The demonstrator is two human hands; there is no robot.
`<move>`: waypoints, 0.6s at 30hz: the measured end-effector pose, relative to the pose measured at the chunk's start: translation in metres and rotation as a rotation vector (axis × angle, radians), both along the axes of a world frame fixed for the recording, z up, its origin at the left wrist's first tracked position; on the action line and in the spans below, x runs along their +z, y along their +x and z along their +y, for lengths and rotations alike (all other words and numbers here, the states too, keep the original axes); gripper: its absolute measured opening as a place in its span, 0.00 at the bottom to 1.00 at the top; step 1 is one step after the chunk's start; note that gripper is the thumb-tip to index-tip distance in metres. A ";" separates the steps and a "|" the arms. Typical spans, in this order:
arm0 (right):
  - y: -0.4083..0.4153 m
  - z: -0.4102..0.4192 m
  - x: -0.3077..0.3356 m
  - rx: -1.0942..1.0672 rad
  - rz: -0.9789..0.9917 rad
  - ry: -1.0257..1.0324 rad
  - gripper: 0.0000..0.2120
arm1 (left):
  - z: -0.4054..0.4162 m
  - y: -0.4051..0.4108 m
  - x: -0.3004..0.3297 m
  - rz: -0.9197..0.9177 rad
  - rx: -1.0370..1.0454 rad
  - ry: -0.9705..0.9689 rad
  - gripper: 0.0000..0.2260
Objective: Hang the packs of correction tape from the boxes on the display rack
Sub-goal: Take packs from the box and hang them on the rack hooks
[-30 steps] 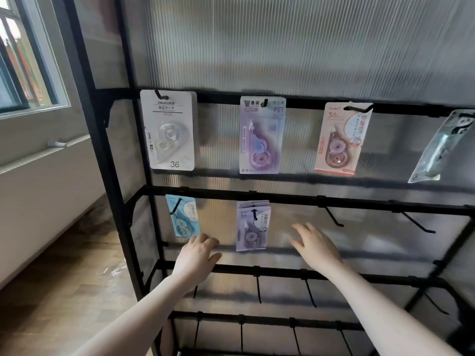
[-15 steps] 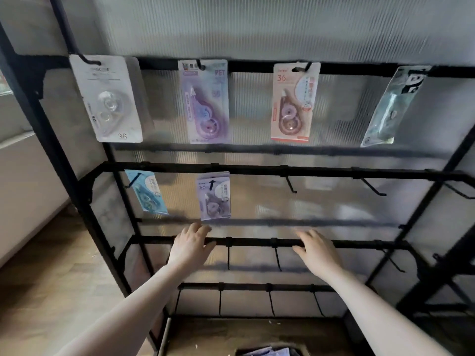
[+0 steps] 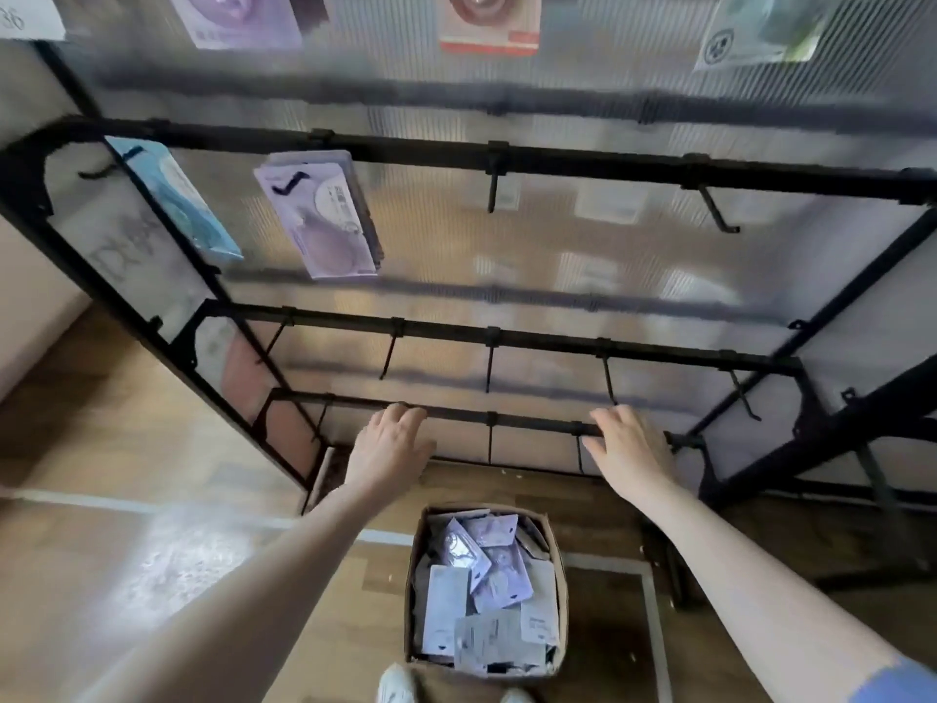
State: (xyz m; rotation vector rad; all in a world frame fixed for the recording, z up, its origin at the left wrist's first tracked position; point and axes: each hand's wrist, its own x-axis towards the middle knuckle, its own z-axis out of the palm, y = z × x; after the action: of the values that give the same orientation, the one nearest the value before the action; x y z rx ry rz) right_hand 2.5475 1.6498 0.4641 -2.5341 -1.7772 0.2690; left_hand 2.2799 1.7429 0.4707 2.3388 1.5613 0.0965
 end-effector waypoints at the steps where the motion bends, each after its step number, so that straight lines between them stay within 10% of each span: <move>1: 0.001 -0.002 -0.011 -0.002 0.021 -0.015 0.20 | -0.002 0.002 -0.007 0.001 0.000 -0.011 0.20; 18: -0.023 -0.046 -0.227 -0.063 0.142 -0.335 0.17 | -0.024 -0.006 -0.218 0.165 -0.042 -0.321 0.20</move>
State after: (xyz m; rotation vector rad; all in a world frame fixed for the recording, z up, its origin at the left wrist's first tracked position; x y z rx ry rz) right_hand 2.5250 1.6038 0.2369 -2.6964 -1.7202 0.7830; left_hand 2.2735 1.7189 0.2523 2.1670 1.4727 -0.3395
